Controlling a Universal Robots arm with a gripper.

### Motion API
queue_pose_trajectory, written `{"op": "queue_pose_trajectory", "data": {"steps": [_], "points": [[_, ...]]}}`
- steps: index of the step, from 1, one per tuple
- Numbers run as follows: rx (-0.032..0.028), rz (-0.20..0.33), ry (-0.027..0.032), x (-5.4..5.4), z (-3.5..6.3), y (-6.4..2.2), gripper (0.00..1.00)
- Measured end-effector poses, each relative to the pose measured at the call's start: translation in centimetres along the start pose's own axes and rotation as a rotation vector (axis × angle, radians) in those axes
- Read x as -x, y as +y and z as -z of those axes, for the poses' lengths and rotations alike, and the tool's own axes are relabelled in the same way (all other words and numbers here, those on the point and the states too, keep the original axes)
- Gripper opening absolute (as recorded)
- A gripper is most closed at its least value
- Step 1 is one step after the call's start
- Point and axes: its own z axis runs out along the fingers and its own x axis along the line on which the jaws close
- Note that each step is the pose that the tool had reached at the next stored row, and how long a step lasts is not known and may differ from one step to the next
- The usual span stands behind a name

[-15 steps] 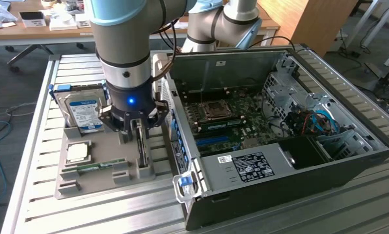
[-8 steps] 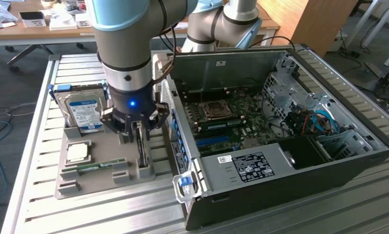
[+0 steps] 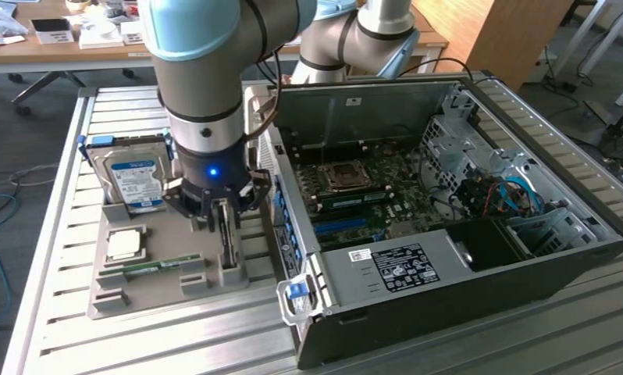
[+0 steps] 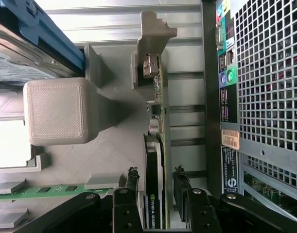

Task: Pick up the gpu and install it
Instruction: 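Pick up the gpu and move the gpu toward the slot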

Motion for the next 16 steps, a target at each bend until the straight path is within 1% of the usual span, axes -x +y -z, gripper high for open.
{"op": "queue_pose_trajectory", "data": {"steps": [6, 16], "points": [[0.0, 0.0, 0.0001, -0.02, -0.52, -0.03, 0.43], [0.0, 0.0, 0.0, 0.04, -0.62, -0.02, 0.43]]}}
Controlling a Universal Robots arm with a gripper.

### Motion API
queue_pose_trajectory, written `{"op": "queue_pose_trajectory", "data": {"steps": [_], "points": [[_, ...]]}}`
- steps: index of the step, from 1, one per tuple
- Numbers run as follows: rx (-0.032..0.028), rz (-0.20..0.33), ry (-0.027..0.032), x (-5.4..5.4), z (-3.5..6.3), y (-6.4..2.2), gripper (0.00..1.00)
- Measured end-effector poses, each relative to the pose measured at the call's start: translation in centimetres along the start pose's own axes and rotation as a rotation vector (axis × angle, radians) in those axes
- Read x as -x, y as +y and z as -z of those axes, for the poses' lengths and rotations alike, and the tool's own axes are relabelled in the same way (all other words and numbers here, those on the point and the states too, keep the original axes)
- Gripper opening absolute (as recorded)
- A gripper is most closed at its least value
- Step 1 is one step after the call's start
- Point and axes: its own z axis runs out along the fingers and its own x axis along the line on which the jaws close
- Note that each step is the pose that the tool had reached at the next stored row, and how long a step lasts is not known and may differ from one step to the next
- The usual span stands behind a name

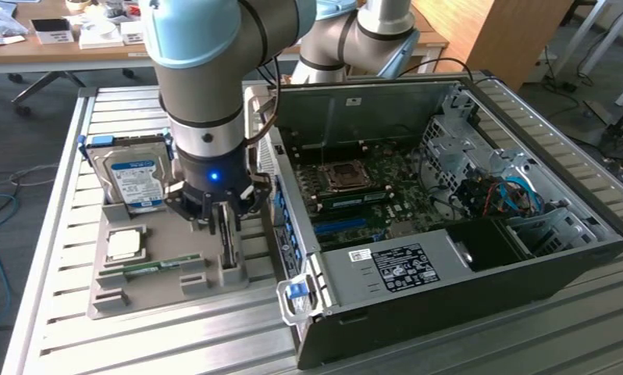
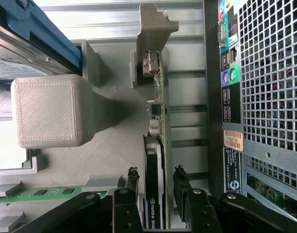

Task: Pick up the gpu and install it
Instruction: 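Pick up the gpu and move the gpu toward the slot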

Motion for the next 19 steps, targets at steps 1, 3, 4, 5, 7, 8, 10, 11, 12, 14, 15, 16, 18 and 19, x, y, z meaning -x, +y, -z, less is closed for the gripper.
{"op": "queue_pose_trajectory", "data": {"steps": [1, 3, 4, 5, 7, 8, 10, 11, 12, 14, 15, 16, 18, 19], "points": [[0.0004, 0.0, -0.0003, 0.0, -0.09, 0.0, 0.43], [0.0, -0.001, 0.0001, -0.01, -0.2, -0.01, 0.43], [-0.0002, -0.001, 0.0001, -0.01, -0.2, -0.01, 0.43], [-0.0001, -0.001, 0.0001, -0.01, -0.2, -0.01, 0.43], [0.0, -0.001, 0.0001, -0.01, -0.21, -0.01, 0.43], [0.0, -0.001, 0.0, -0.01, -0.21, -0.01, 0.43], [0.0003, -0.001, -0.0001, 0.0, -0.22, 0.0, 0.43], [0.0006, -0.001, -0.0003, 0.0, -0.23, 0.04, 0.43], [0.0005, -0.001, -0.0001, -0.01, -0.23, 0.08, 0.43], [0.0004, -0.001, 0.0, -0.02, -0.24, 0.19, 0.43], [0.0005, -0.001, 0.0, -0.03, -0.24, 0.25, 0.43], [0.0005, 0.0, 0.0, -0.02, -0.25, 0.26, 0.43], [0.0004, 0.0, 0.0001, -0.03, -0.25, 0.26, 0.43], [0.0004, 0.0, 0.0001, -0.03, -0.25, 0.27, 0.43]]}}
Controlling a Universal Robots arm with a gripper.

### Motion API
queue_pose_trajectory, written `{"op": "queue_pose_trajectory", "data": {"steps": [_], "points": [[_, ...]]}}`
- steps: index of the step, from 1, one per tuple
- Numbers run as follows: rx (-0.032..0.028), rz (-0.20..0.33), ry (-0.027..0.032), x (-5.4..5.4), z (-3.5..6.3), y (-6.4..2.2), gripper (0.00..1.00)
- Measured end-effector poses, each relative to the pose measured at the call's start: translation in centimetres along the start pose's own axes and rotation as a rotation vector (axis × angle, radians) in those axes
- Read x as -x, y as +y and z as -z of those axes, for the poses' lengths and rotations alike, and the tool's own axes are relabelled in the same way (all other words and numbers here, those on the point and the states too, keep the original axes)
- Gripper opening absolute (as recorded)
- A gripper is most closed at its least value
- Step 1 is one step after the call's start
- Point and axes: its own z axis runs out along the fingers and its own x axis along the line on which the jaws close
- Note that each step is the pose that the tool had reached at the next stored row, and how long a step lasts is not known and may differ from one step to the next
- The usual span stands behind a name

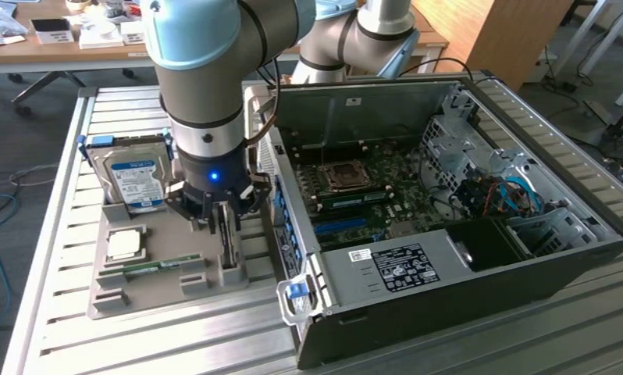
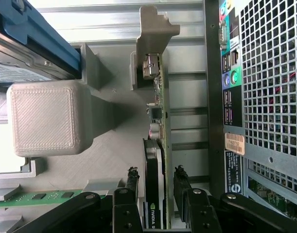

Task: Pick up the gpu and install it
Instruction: 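Pick up the gpu and move the gpu toward the slot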

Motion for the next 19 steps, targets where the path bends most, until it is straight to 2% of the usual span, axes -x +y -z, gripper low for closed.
{"op": "queue_pose_trajectory", "data": {"steps": [10, 13, 14, 19], "points": [[0.0, 0.0, 0.0, 0.0, -0.06, 0.02, 0.43], [0.0, 0.0, 0.0, 0.0, -0.06, 0.02, 0.42], [0.0, 0.0, -0.0001, 0.0, -0.06, 0.02, 0.35], [0.0001, 0.0, -0.0001, 0.0, -0.06, 0.02, 0.35]]}}
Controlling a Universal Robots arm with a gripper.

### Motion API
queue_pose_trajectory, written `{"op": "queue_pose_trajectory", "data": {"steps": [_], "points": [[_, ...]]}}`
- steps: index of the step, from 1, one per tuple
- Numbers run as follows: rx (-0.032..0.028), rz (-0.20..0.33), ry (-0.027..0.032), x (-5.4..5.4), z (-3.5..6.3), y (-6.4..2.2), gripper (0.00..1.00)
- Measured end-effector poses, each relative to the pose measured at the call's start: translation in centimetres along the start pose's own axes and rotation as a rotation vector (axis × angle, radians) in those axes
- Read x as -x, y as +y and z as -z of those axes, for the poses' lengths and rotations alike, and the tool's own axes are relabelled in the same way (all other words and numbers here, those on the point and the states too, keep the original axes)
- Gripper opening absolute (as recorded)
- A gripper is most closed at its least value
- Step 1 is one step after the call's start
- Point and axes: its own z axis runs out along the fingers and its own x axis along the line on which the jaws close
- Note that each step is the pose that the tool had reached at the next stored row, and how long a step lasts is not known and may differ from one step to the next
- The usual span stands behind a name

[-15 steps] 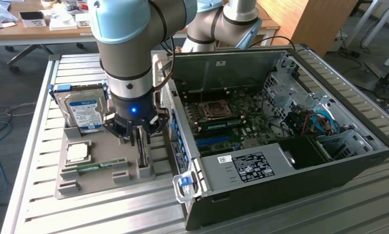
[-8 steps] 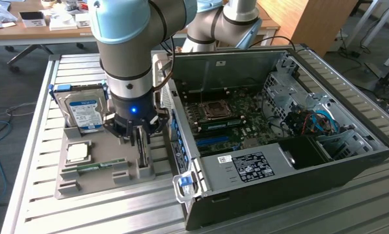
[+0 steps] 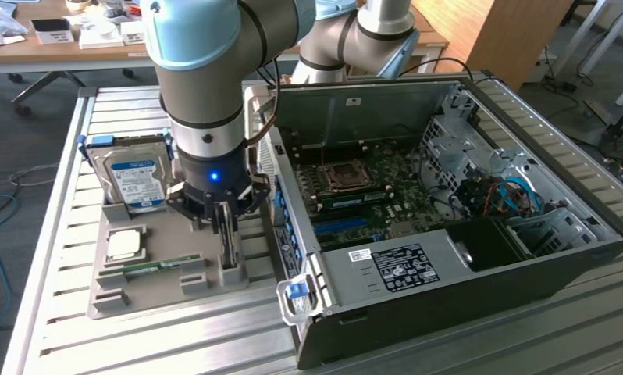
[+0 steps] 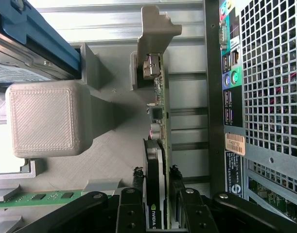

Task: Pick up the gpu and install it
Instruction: 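Pick up the gpu and move the gpu toward the slot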

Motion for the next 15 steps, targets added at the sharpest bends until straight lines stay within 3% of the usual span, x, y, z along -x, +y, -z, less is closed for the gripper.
{"op": "queue_pose_trajectory", "data": {"steps": [15], "points": [[0.0002, 0.0, 0.0, -0.01, -0.1, 0.19, 0.35]]}}
